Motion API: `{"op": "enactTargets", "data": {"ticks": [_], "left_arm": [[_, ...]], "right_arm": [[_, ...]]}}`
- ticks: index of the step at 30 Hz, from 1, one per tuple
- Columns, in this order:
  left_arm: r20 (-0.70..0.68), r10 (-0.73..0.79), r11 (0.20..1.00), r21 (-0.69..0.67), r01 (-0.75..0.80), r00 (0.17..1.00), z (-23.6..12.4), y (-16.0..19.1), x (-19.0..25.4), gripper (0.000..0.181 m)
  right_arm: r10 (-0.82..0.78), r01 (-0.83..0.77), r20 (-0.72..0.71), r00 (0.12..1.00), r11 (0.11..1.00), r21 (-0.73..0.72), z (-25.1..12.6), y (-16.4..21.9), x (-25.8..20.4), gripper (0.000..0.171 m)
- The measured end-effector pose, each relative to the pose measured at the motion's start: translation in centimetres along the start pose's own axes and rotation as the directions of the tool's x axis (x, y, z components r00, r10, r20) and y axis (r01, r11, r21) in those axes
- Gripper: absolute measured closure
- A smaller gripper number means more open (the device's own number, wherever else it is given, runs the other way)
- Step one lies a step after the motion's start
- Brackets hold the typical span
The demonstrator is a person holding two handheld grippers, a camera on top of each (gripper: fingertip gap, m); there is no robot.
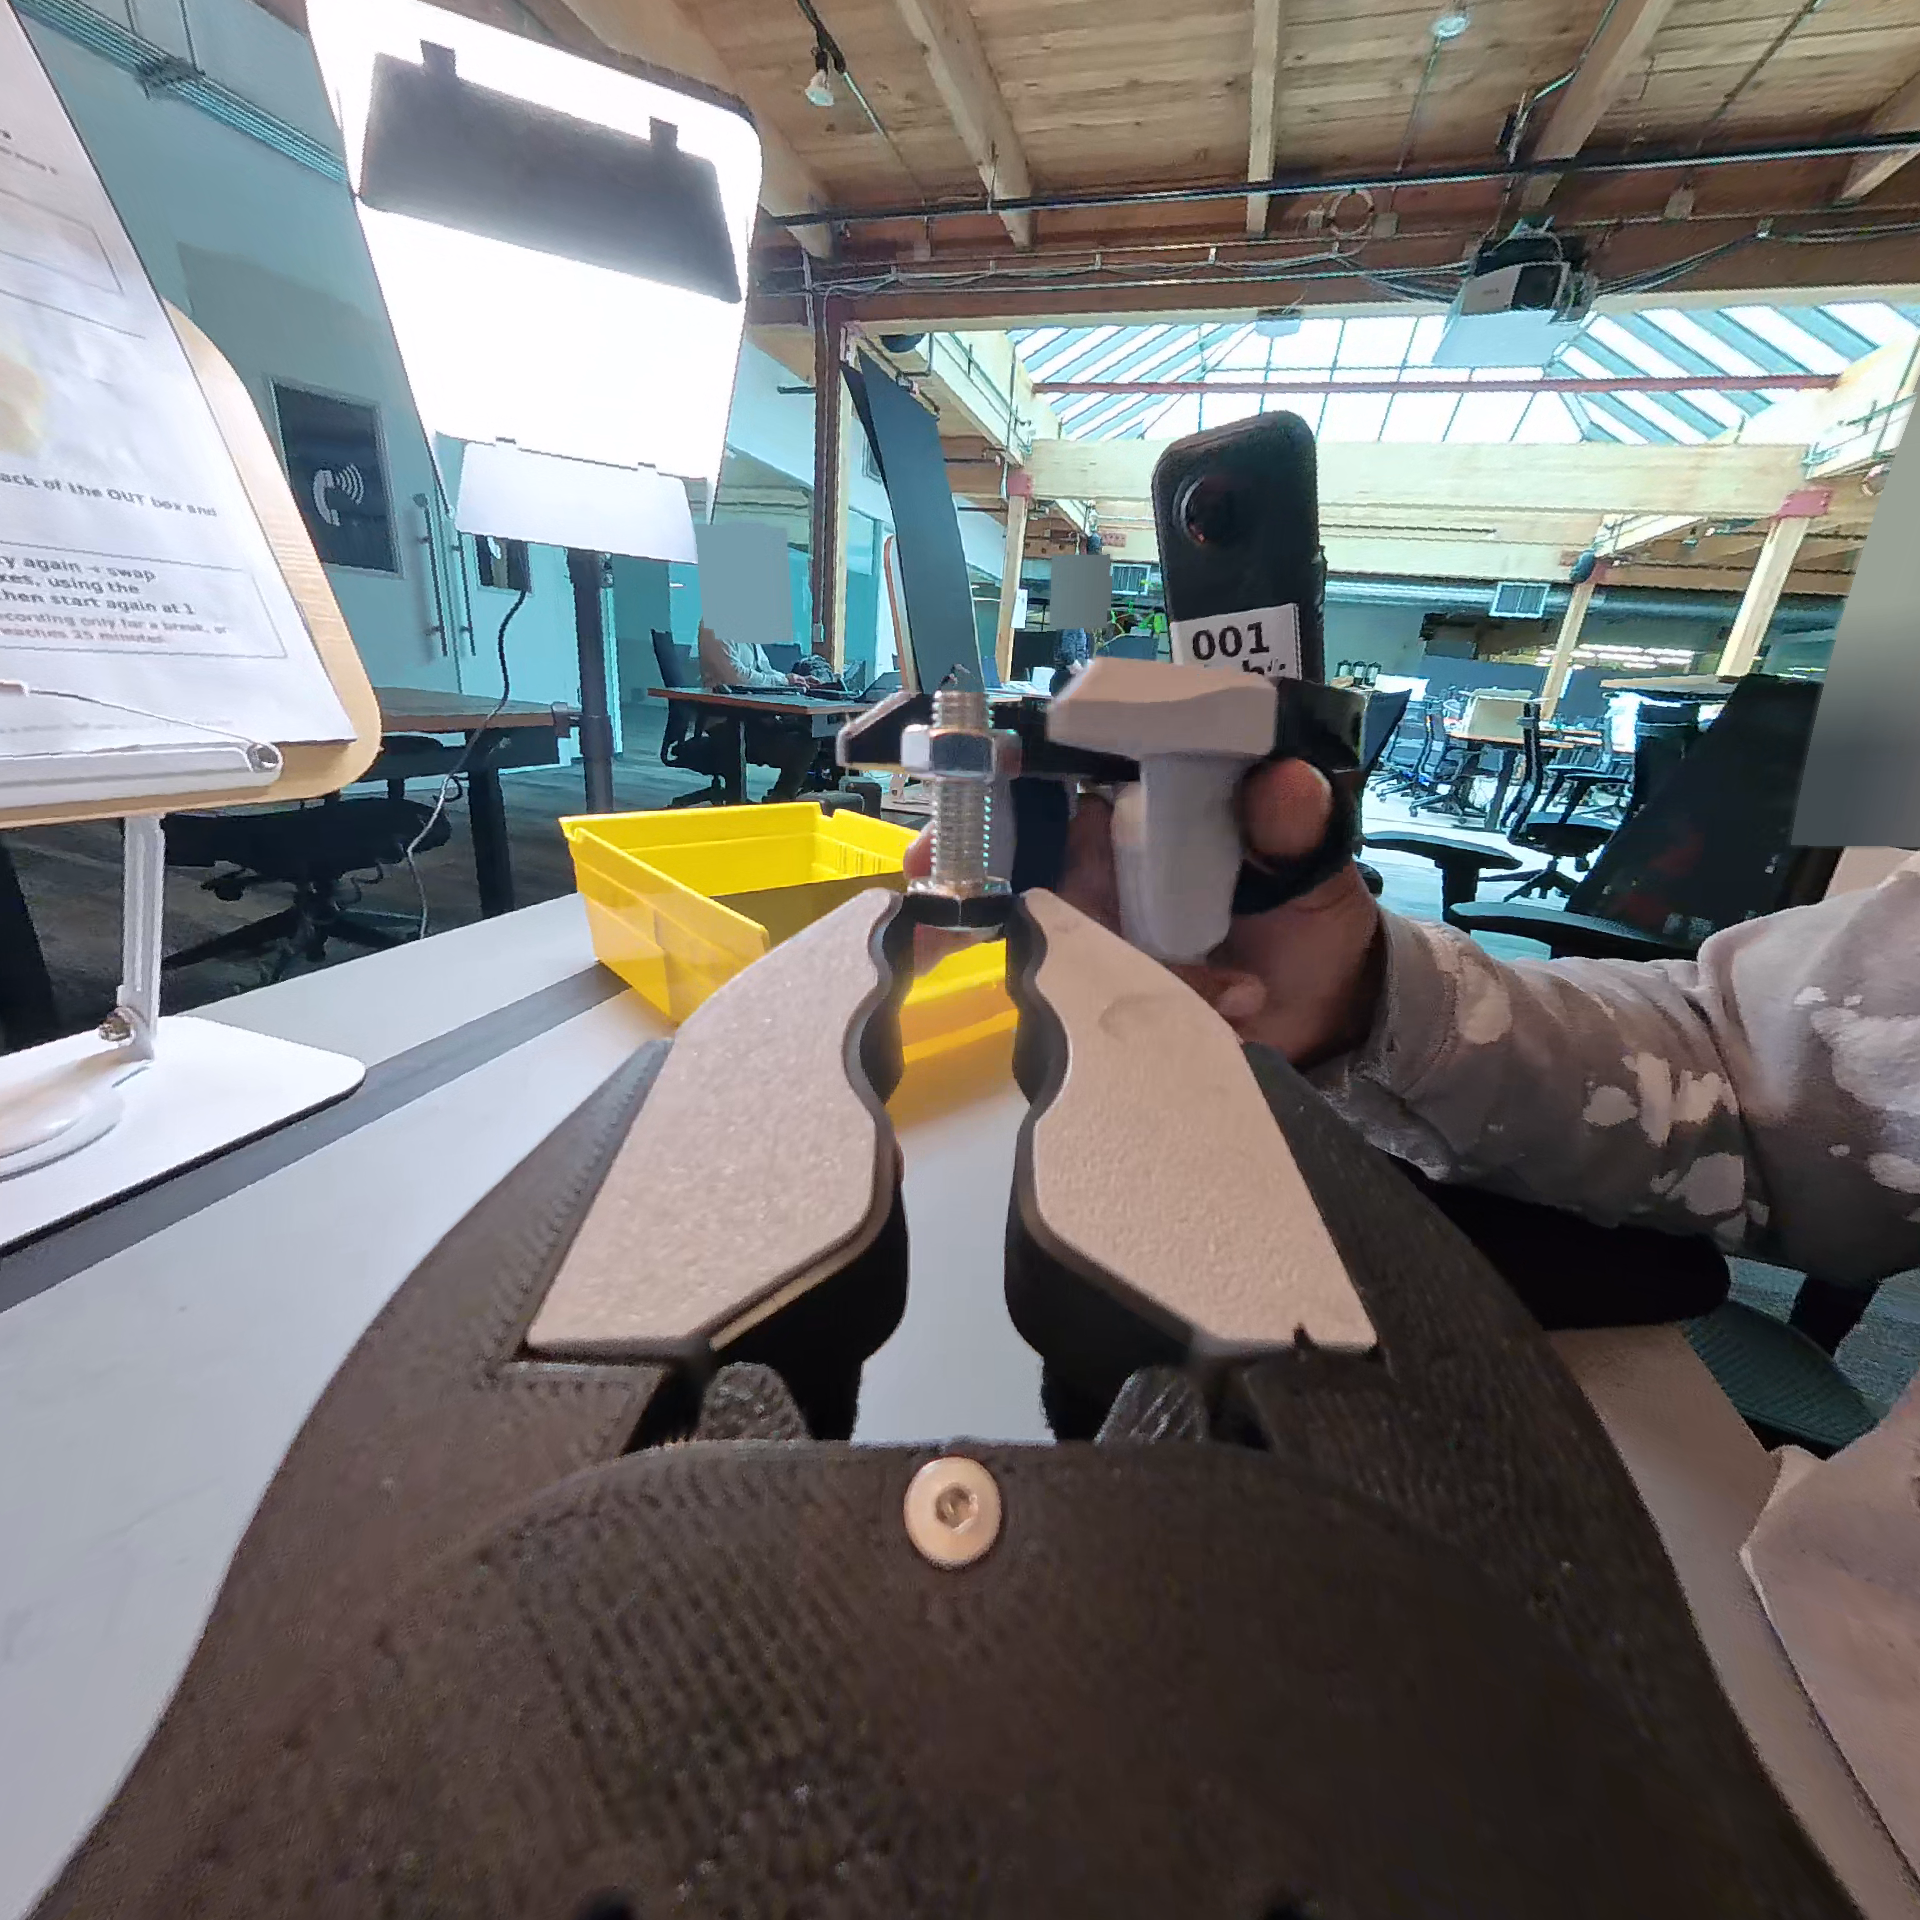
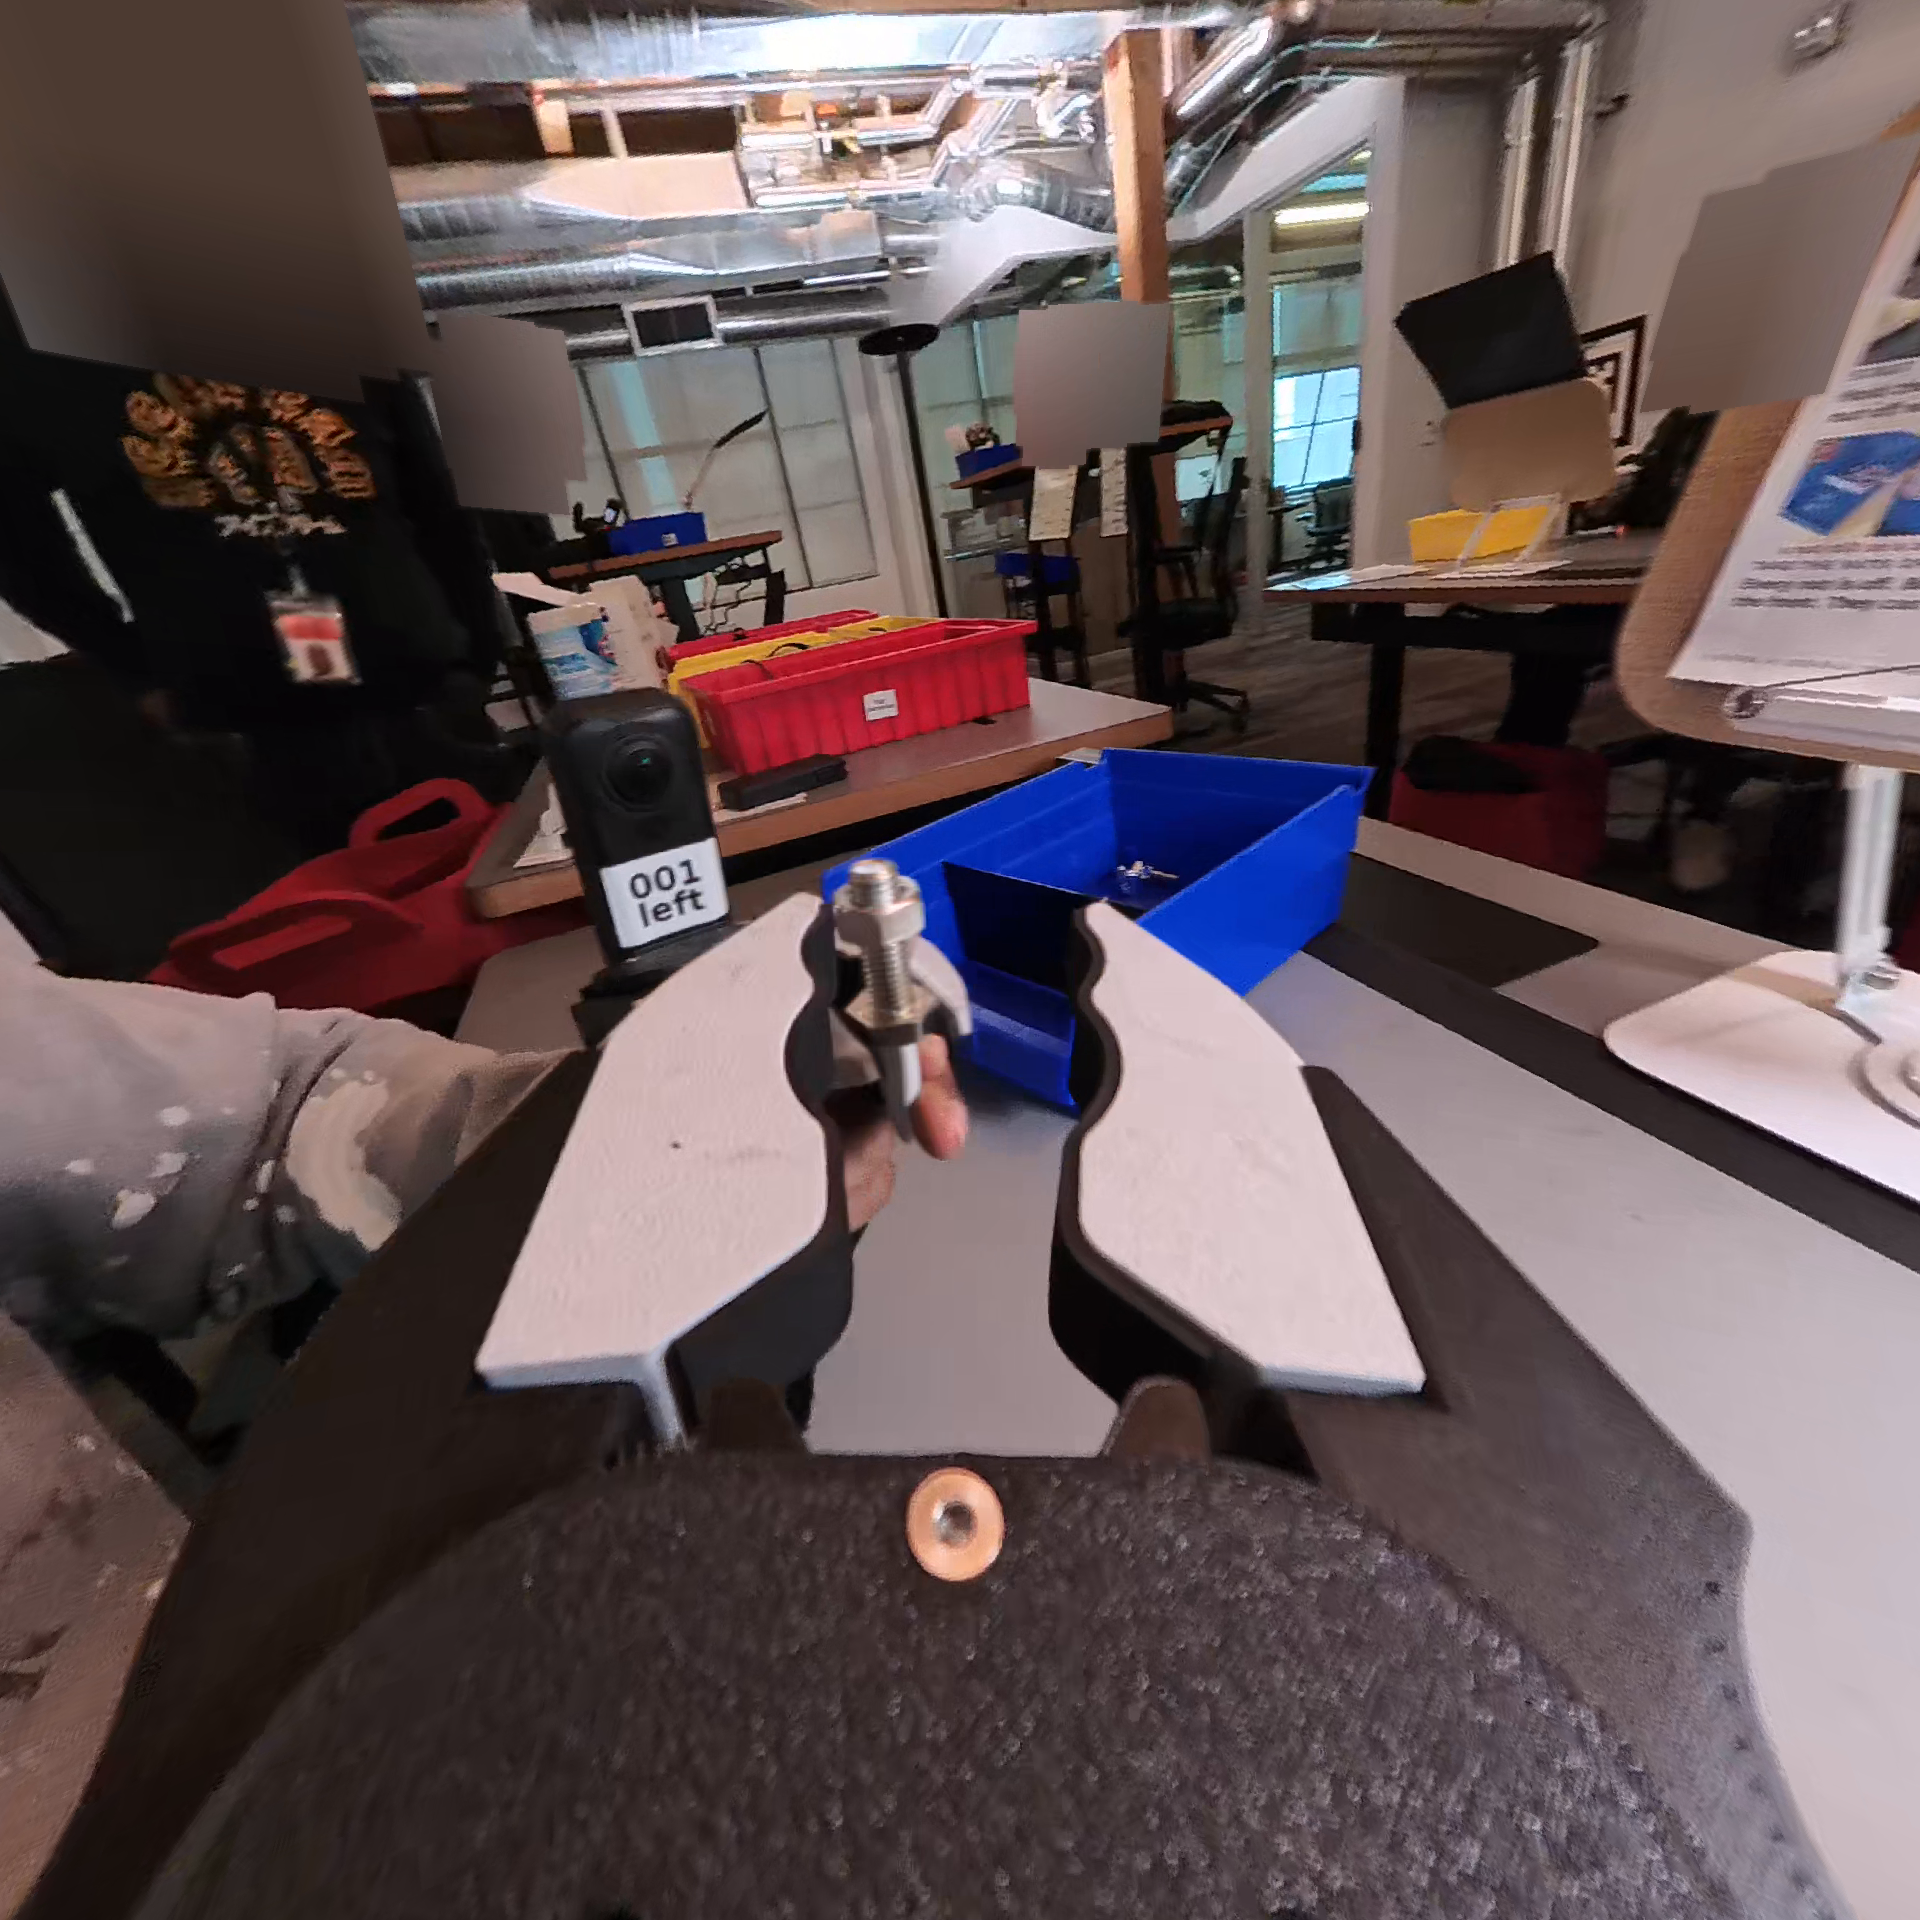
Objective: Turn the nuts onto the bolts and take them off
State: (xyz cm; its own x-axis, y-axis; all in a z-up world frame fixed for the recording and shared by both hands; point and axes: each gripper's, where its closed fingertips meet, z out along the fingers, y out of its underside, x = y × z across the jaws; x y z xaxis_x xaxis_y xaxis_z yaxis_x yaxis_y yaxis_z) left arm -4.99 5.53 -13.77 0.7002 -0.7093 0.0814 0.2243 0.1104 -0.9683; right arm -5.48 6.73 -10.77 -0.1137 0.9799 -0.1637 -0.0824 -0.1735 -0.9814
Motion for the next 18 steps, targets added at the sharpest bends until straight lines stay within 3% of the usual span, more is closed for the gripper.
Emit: {"op": "enactTargets", "data": {"ticks": [4, 6, 7, 12, 15, 16, 17, 18], "left_arm": [[0.004, 0.004, 1.0, 0.0, -0.004, 1.0, 0.0, -0.1, 0.2, 0.163], [-0.01, -0.012, 1.0, 0.022, 0.012, 1.0, -0.2, -0.5, 0.0, 0.163], [-0.003, -0.002, 1.0, 0.019, 0.002, 1.0, -0.2, -0.6, 0.0, 0.163], [0.0, 0.0, 1.0, 0.004, 0.0, 1.0, 0.0, -0.1, 0.0, 0.163], [-0.002, 0.003, 1.0, 0.0, -0.003, 1.0, 0.0, -0.1, 0.2, 0.163], [0.0, -0.007, 1.0, 0.005, 0.007, 1.0, -0.1, -0.2, 0.0, 0.163], [-0.016, -0.011, 1.0, 0.022, 0.012, 1.0, -0.2, -0.5, 0.1, 0.163], [-0.009, -0.006, 1.0, 0.021, 0.006, 1.0, -0.3, -0.6, 0.1, 0.163]], "right_arm": [[-0.012, 0.012, -0.008, 1.0, 1.0, -0.027, 0.5, 0.6, -0.1, 0.13], [0.009, -0.01, -0.063, 0.998, 1.0, -0.003, -0.1, 0.2, 1.1, 0.151], [0.003, -0.002, -0.087, 0.996, 1.0, 0.013, -0.5, -0.1, 1.7, 0.152], [-0.005, 0.005, -0.007, 1.0, 1.0, -0.006, 0.1, 0.0, -0.1, 0.131], [-0.011, 0.011, -0.009, 1.0, 1.0, -0.023, 0.5, 0.5, -0.3, 0.131], [-0.001, 0.001, -0.012, 1.0, 1.0, -0.02, 0.4, 0.4, 0.0, 0.132], [0.015, -0.016, -0.049, 0.999, 1.0, -0.009, 0.0, 0.2, 0.8, 0.149], [0.012, -0.011, -0.083, 0.996, 1.0, 0.015, -0.4, -0.1, 1.6, 0.152]]}}
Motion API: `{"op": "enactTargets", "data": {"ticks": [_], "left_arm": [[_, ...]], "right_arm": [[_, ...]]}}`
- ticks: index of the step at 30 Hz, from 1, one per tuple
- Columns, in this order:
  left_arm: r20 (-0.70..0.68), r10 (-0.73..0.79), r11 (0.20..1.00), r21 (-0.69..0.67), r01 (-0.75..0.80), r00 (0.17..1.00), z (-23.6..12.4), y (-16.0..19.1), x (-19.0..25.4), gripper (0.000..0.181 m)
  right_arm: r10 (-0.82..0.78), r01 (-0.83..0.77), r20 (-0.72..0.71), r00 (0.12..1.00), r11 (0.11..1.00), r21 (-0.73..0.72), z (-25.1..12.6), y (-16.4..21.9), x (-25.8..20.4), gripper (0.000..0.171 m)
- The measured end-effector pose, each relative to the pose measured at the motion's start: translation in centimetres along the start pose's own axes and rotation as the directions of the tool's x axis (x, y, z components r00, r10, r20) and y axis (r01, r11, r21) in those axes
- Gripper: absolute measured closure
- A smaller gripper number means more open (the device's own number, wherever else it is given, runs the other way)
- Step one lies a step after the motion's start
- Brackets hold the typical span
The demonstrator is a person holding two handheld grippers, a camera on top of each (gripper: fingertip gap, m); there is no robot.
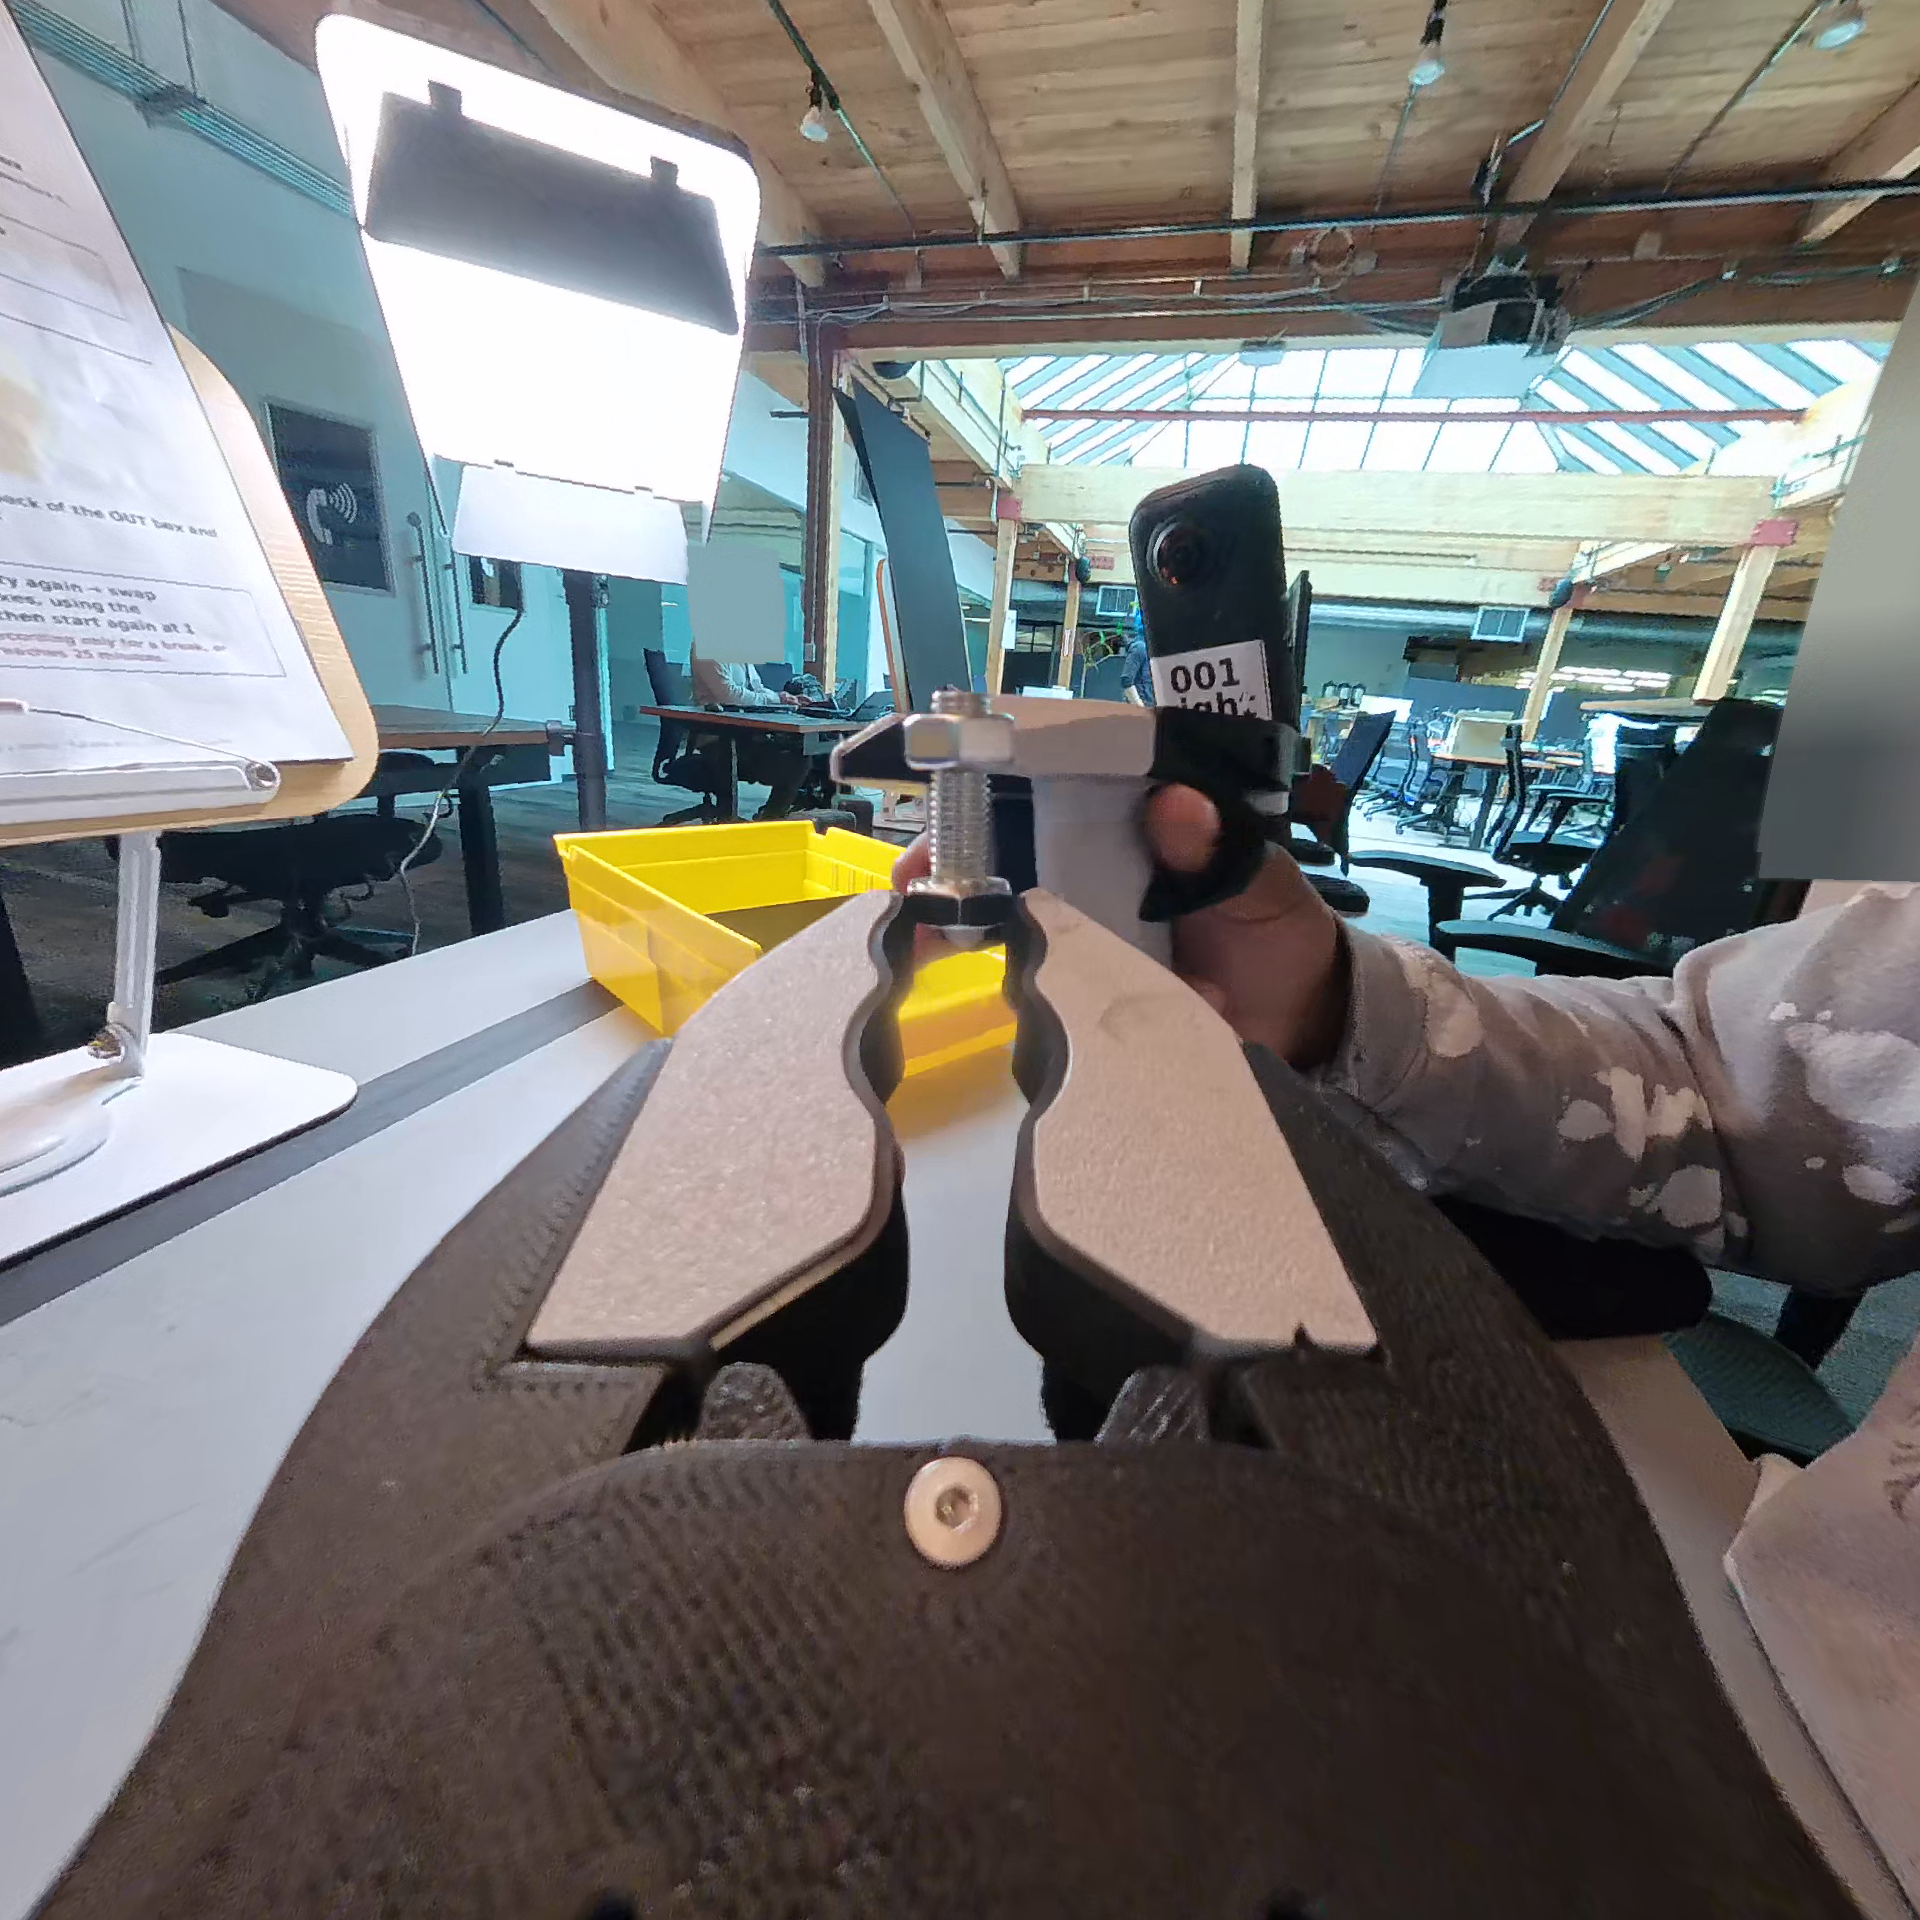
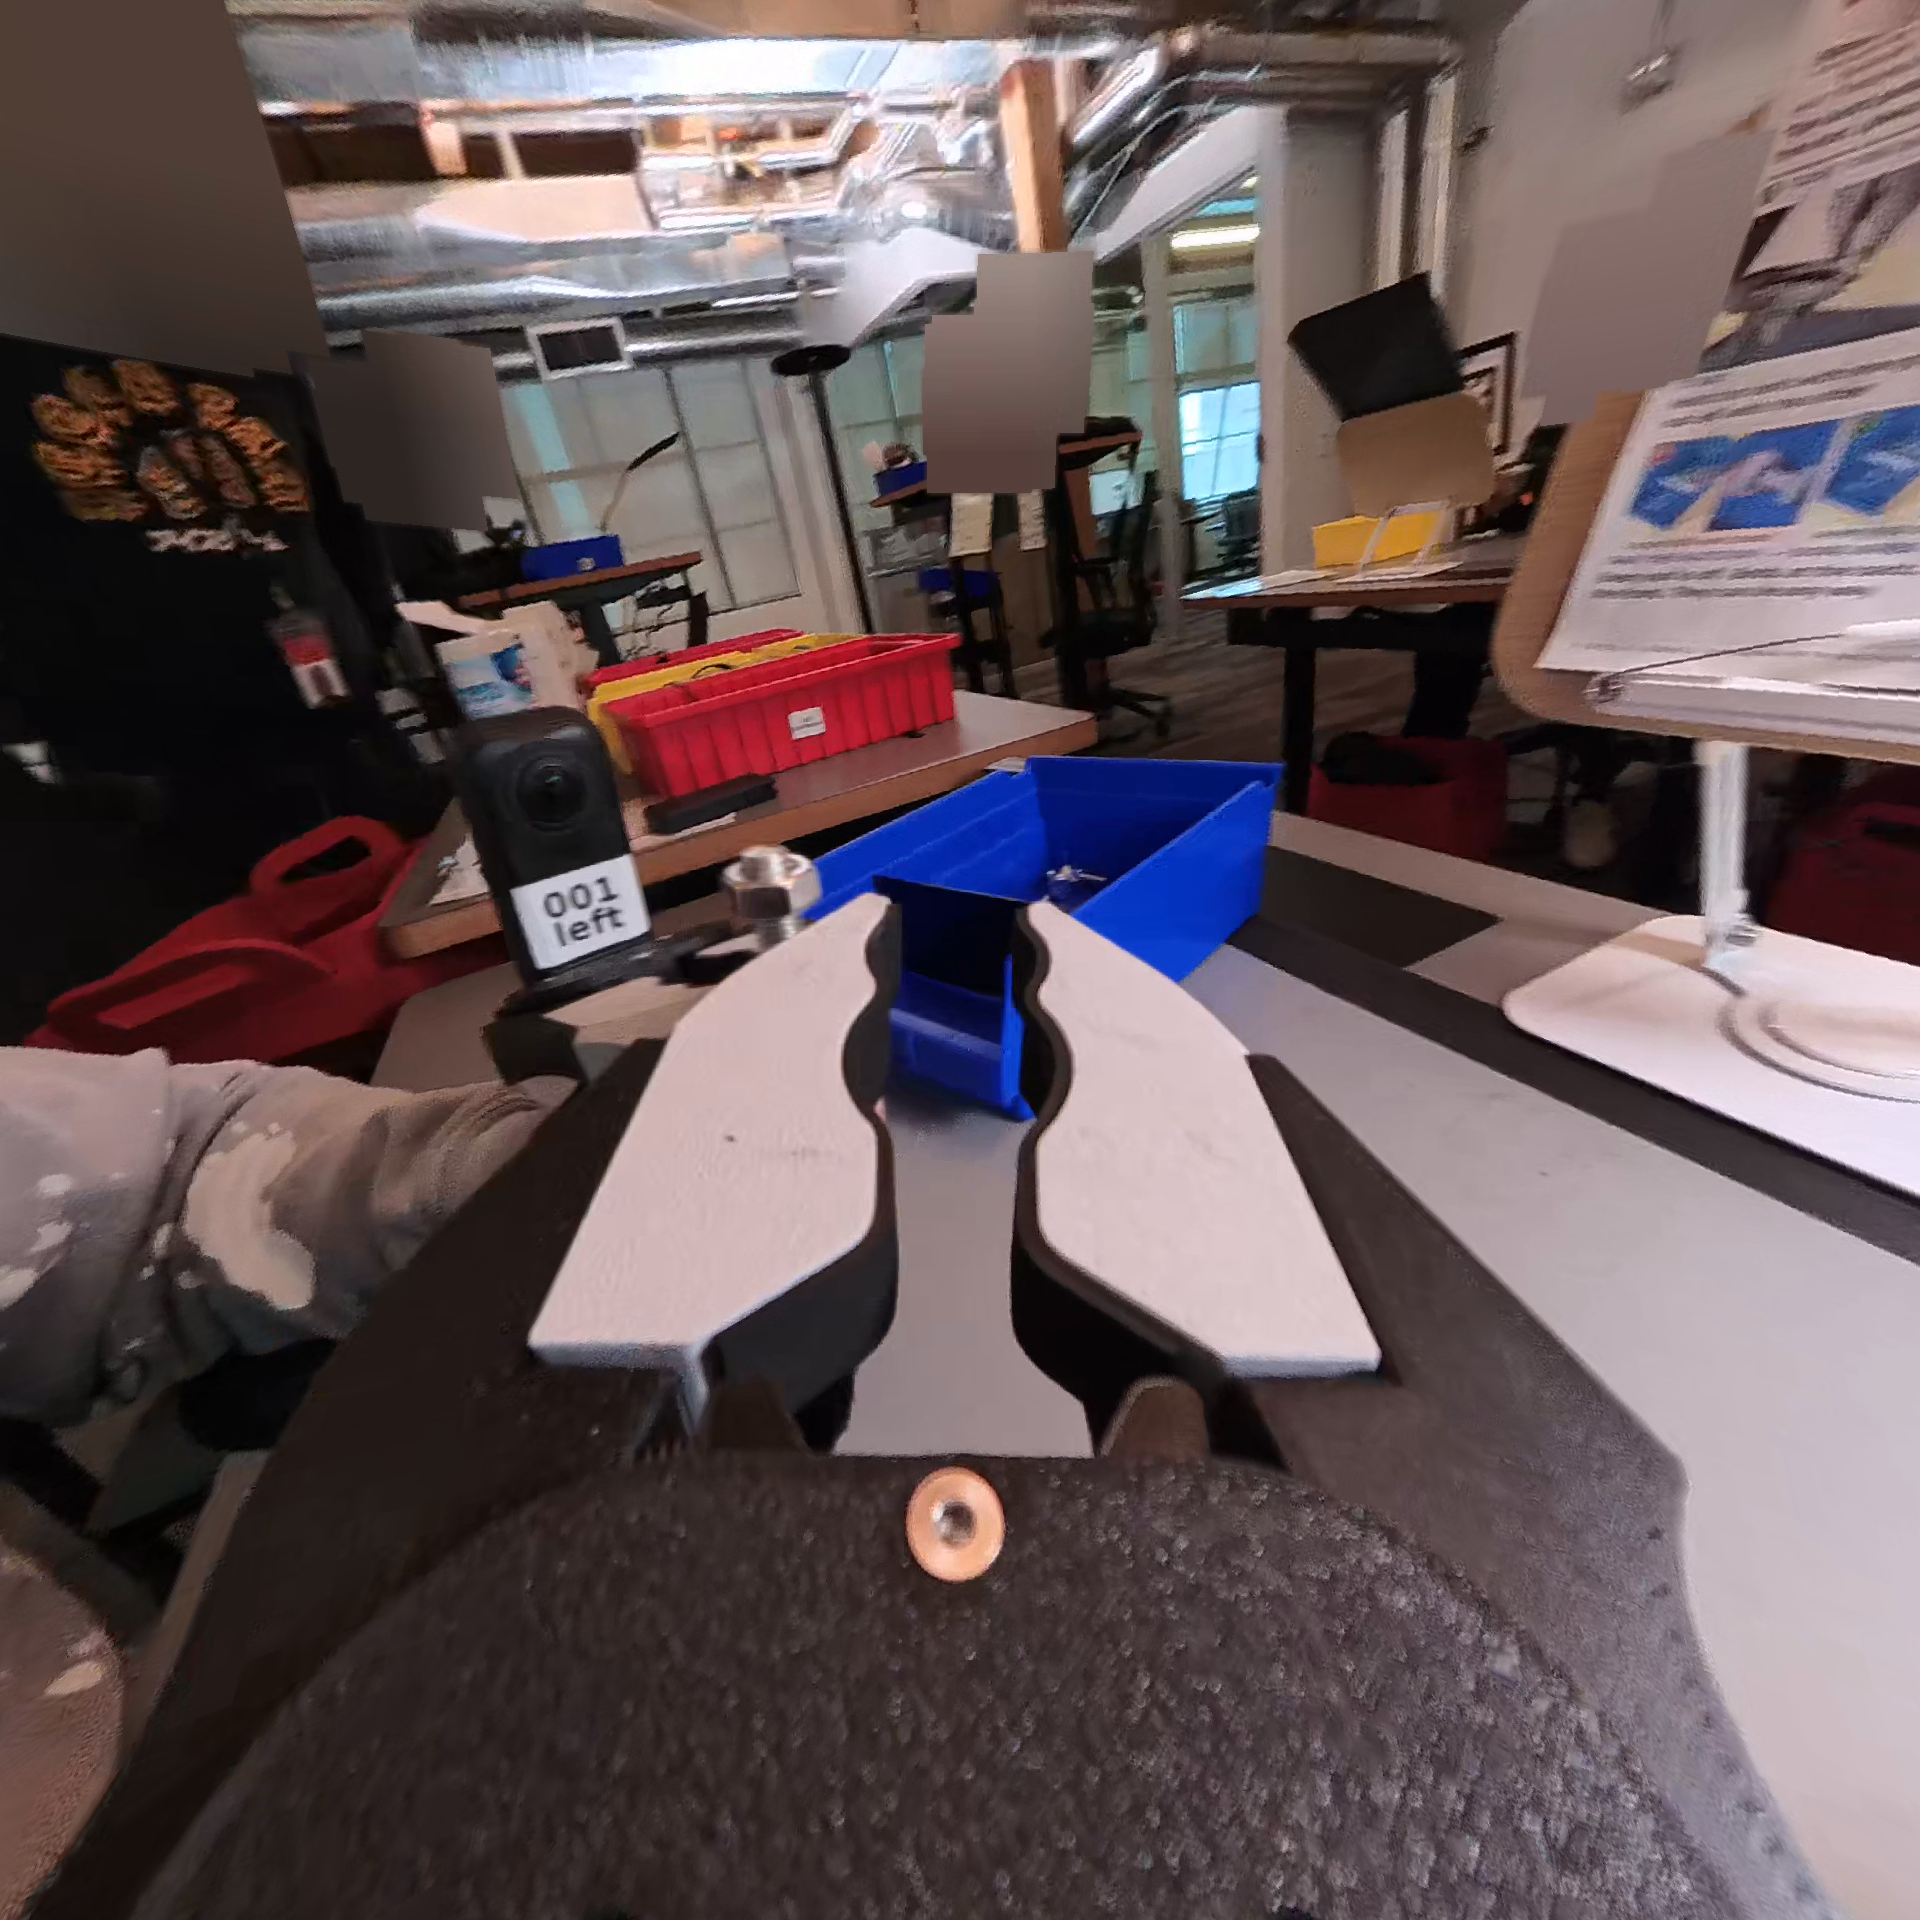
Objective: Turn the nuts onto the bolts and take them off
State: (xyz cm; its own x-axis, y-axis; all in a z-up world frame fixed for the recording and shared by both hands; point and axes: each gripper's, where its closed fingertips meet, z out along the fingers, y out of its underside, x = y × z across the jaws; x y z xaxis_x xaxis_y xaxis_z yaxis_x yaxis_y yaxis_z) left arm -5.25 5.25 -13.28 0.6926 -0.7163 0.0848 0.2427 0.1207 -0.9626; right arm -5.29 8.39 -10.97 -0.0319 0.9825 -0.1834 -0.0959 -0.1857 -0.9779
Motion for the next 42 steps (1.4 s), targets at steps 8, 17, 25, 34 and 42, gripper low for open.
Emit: {"op": "enactTargets", "data": {"ticks": [8, 17, 25, 34, 42], "left_arm": [[0.002, 0.014, 1.0, -0.021, -0.014, 1.0, 0.3, 0.6, 0.2, 0.163], [0.013, 0.006, 1.0, -0.013, -0.006, 1.0, 0.0, 0.5, -0.3, 0.163], [-0.003, 0.003, 1.0, -0.004, -0.003, 1.0, 0.0, 0.1, -0.1, 0.163], [-0.008, 0.007, 1.0, -0.009, -0.007, 1.0, 0.1, 0.4, 0.2, 0.163], [-0.012, -0.002, 1.0, -0.005, 0.002, 1.0, 0.1, 0.3, 0.1, 0.163]], "right_arm": [[-0.024, 0.027, 0.076, 0.997, 0.999, -0.041, 0.8, 0.7, -2.1, 0.129], [0.005, -0.005, 0.054, 0.999, 1.0, 0.002, 0.0, -0.2, -0.8, 0.137], [-0.007, 0.007, 0.01, 1.0, 1.0, -0.003, 0.1, 0.1, -0.2, 0.15], [-0.011, 0.012, 0.091, 0.996, 1.0, -0.016, 0.6, 0.3, -2.1, 0.133], [-0.011, 0.01, 0.073, 0.997, 1.0, 0.02, -0.1, -0.6, -1.2, 0.137]]}}
